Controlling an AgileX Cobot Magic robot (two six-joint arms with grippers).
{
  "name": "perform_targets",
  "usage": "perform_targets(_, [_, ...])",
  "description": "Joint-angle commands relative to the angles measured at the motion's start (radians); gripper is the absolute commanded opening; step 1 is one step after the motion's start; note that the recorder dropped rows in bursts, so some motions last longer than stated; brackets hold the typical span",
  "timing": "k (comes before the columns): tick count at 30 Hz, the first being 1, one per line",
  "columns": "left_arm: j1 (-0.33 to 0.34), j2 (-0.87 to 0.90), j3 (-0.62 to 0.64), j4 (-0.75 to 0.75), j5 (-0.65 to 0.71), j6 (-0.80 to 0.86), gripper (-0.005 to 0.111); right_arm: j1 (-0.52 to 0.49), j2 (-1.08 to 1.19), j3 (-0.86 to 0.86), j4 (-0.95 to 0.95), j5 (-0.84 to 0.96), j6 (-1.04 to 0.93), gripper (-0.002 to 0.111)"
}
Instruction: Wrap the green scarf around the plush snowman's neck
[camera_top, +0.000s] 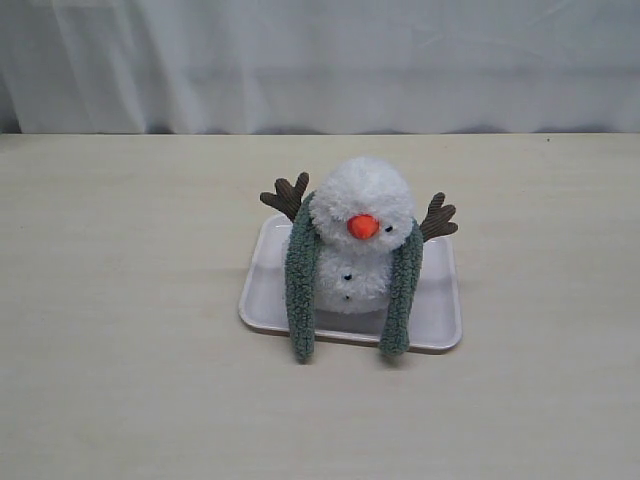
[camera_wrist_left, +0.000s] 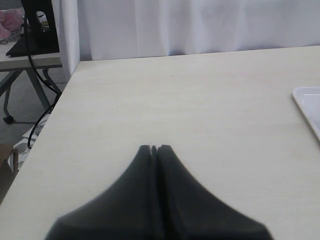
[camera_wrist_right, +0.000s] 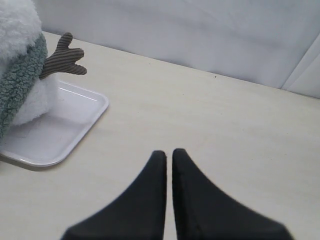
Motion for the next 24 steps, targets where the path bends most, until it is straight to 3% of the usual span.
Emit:
perform_targets(1, [0.001, 0.0, 0.002, -0.001, -0.01, -0.002, 0.0, 0.001, -0.003, 0.003, -0.005, 0.002, -0.003, 0.004])
perform_targets(6, [0.001, 0.0, 0.002, -0.001, -0.01, -0.002, 0.0, 0.001, -0.003, 0.003, -0.005, 0.002, 0.013, 0.004])
perform_targets(13, [0.001, 0.0, 0.002, -0.001, -0.01, -0.002, 0.0, 0.001, -0.003, 0.003, -0.054, 0.002, 0.282, 0.004])
perform_targets(24, [0.001, 0.0, 0.002, -0.001, -0.008, -0.002, 0.0, 0.001, -0.003, 0.003, -0.054, 0.002, 0.284, 0.004])
